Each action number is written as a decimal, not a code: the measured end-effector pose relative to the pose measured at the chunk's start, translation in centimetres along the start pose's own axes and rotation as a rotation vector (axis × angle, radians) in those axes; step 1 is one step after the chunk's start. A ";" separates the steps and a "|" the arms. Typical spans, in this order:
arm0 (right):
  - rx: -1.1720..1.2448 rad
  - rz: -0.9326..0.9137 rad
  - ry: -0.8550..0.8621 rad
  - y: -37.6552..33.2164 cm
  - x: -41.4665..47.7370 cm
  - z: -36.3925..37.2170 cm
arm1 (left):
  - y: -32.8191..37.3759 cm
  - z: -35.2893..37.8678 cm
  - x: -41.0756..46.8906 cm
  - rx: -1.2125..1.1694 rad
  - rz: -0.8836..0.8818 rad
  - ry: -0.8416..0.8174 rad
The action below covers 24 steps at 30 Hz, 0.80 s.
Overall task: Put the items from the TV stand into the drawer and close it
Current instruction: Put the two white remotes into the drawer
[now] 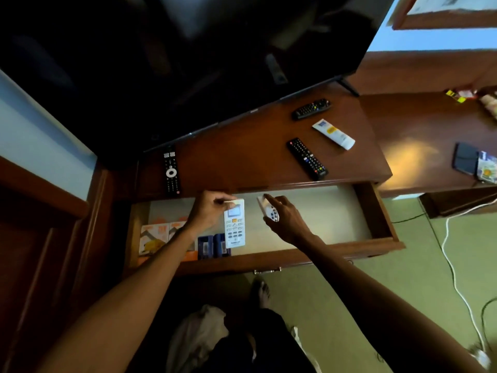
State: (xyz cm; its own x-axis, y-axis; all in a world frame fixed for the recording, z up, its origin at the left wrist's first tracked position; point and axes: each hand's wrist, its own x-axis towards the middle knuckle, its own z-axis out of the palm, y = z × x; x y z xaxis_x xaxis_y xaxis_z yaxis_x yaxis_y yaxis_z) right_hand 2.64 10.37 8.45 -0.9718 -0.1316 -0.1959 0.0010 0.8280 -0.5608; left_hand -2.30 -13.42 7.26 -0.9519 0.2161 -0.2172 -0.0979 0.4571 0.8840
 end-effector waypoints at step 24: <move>0.041 0.156 -0.271 4.1 3.7 11.4 | -9.5 7.2 4.3 0.342 -0.116 -0.043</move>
State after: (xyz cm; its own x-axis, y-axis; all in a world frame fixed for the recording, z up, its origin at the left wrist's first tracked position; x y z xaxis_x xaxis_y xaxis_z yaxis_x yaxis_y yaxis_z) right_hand 1.73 7.05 -3.71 -0.8608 -0.1494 -0.4865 0.1601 0.8279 -0.5376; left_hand -3.38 -10.62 -5.08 -0.9261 0.1787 -0.3321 -0.0951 0.7415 0.6642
